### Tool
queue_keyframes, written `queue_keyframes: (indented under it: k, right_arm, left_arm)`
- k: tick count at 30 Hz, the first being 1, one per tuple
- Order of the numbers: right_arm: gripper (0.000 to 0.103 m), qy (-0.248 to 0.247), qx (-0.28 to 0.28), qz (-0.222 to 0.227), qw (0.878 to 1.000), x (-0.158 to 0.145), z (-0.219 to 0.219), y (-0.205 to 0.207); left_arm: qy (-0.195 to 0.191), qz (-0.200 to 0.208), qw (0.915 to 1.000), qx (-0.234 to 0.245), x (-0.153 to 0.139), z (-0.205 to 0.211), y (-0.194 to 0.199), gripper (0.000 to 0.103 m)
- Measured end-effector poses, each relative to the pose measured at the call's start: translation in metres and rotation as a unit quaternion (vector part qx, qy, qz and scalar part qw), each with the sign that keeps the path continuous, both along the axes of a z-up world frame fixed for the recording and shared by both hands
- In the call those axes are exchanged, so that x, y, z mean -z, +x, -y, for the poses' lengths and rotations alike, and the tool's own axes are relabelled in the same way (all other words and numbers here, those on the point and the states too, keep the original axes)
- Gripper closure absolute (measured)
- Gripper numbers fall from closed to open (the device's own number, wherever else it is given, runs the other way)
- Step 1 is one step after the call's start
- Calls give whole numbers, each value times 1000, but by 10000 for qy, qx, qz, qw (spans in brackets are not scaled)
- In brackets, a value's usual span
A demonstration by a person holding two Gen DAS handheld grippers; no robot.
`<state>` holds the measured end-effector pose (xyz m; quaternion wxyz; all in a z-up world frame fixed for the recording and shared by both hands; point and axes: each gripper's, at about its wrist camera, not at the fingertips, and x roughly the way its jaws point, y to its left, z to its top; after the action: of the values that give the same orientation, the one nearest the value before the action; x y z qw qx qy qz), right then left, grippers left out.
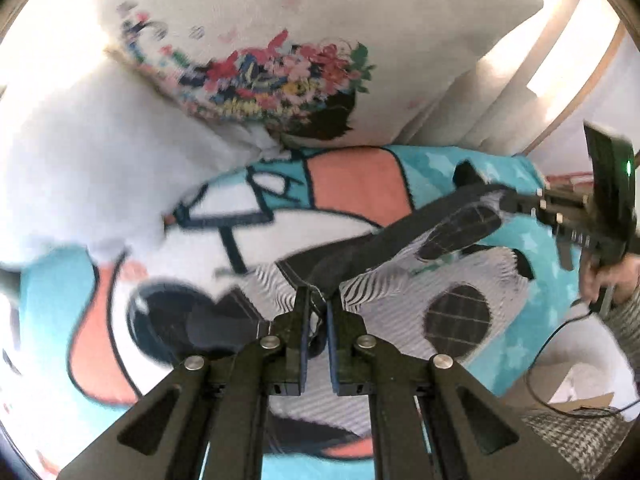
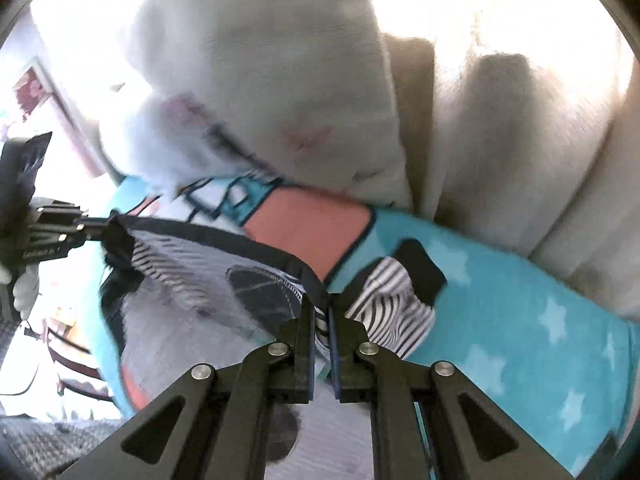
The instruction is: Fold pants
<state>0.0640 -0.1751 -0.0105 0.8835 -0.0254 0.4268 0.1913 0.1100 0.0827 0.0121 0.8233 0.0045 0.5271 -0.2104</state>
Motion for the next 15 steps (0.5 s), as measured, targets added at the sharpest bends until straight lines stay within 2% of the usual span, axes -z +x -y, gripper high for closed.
queue_keyframes:
  k: [6,8,12,15]
  right_arm:
    - [96,171,-87,-298,9994,29,3,-61]
    - [96,241,-44,-503,9984,54,-1,-75]
    - [94,269,56,-795,9965,79,5,-95]
    - [84,283,231,-880,9955,82,15,-110]
  left_arm:
    - [-372,-322,9971,-578,26,-10,-57,96]
    - [-386,-491,9955,-714,39,-9,-73,96]
    - [-285,-818,9913,-994,67,-6,-95,96]
    - [-279,-1004,9868,-1242,75,-10,-105,96]
